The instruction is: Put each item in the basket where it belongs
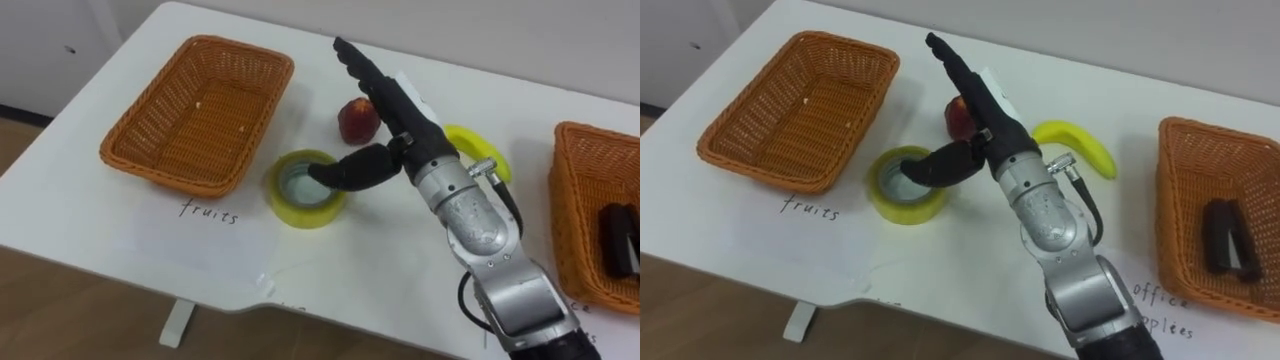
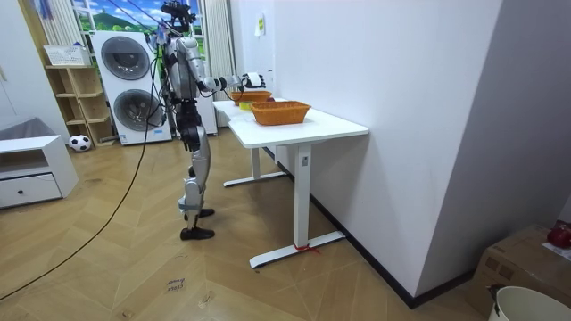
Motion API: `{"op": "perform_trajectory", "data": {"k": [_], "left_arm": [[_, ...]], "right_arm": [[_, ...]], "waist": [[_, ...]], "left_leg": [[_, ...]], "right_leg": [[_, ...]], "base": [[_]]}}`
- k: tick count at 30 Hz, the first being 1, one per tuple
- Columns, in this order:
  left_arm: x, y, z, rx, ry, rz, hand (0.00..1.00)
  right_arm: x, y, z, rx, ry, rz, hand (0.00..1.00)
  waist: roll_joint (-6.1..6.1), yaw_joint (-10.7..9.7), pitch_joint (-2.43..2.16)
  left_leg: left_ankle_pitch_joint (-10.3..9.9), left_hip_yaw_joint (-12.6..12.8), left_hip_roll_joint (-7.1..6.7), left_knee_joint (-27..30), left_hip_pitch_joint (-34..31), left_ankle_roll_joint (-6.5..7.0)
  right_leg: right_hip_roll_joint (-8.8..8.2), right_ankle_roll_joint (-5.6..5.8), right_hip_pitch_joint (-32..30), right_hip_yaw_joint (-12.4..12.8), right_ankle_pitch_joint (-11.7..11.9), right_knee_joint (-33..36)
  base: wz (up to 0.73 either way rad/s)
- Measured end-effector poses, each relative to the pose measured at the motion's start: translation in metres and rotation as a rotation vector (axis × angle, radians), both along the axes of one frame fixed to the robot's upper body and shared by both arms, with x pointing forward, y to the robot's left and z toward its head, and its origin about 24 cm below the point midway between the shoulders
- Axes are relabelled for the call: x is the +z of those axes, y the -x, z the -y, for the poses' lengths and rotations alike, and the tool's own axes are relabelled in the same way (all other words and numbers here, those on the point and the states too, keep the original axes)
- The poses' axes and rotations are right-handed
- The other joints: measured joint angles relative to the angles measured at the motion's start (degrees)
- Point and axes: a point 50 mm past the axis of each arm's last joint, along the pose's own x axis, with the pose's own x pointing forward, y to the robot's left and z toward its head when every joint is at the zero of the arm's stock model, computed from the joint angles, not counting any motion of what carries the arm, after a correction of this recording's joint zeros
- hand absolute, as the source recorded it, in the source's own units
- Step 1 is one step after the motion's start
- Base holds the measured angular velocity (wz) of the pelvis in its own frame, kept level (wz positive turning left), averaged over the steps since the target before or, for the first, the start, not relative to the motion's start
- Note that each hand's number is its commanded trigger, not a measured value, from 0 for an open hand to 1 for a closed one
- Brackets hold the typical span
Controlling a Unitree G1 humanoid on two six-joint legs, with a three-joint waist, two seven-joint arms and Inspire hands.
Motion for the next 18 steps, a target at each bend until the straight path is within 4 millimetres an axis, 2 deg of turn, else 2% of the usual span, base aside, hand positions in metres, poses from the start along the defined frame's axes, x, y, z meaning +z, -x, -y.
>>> {"op": "perform_trajectory", "data": {"k": [5,18], "left_arm": [[0.002,-0.007,0.000,-0.008,0.007,0.029,0.00],[0.001,-0.008,0.000,-0.008,0.005,0.031,0.00]], "right_arm": [[-0.004,-0.001,-0.001,-0.011,0.034,-0.003,0.00],[-0.014,0.000,-0.005,-0.019,0.126,-0.007,0.00]], "waist": [[0.09,0.56,0.05],[0.42,1.10,0.22]], "left_leg": [[0.00,-0.05,0.02,0.06,-0.30,0.00],[0.01,-0.51,-0.18,0.38,-0.64,0.02]], "right_leg": [[-0.06,0.00,-0.20,-1.64,0.00,-0.02],[-0.34,-0.01,-0.16,-2.90,-0.01,-0.05]], "base": [[0.00],[0.02]]}}
